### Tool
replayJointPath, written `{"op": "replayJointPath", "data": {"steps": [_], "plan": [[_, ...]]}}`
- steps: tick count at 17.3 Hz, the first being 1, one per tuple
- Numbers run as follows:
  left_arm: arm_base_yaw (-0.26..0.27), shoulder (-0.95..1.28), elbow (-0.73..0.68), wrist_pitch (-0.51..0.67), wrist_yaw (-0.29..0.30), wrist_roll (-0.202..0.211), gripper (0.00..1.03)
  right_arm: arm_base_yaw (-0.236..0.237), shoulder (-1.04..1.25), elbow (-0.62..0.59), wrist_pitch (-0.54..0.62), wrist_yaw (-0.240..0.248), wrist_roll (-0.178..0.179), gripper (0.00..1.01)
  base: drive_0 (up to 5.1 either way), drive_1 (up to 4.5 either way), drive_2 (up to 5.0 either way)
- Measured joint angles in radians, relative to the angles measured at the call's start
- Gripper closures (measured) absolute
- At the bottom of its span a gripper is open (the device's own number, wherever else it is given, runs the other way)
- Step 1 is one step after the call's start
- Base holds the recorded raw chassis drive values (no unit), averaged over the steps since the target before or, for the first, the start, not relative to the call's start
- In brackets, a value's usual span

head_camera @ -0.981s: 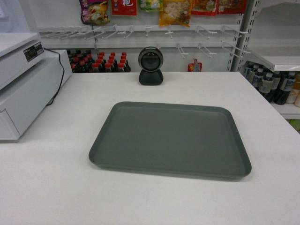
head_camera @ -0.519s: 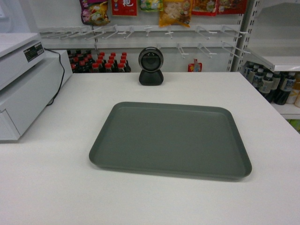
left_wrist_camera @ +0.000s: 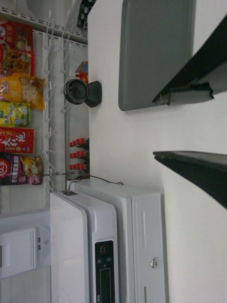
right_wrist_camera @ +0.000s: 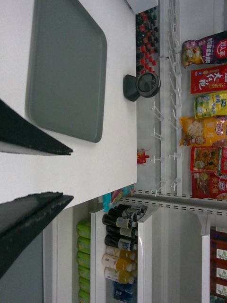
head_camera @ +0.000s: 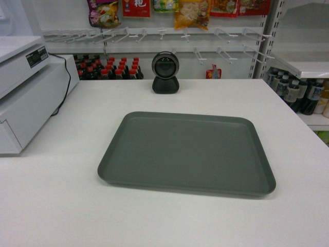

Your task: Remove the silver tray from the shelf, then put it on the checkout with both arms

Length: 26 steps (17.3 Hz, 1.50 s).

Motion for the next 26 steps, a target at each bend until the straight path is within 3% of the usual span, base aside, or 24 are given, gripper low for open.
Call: {"op": "replayJointPath", "data": {"steps": [6, 7, 26], "plan": [[0.0, 0.0, 0.0, 0.0, 0.0, 0.001, 0.03, 0.0, 0.0, 0.0, 0.0, 0.0, 0.0, 0.07, 0.0, 0.0, 0.0], [0.0, 0.0, 0.0, 0.0, 0.0, 0.001, 0.05, 0.0, 0.0, 0.0, 0.0, 0.0, 0.0, 0.01, 0.0, 0.0, 0.0], [0.0, 0.0, 0.0, 0.0, 0.0, 0.001, 0.05, 0.0, 0.0, 0.0, 0.0, 0.0, 0.0, 0.03, 0.0, 0.0, 0.0]]}}
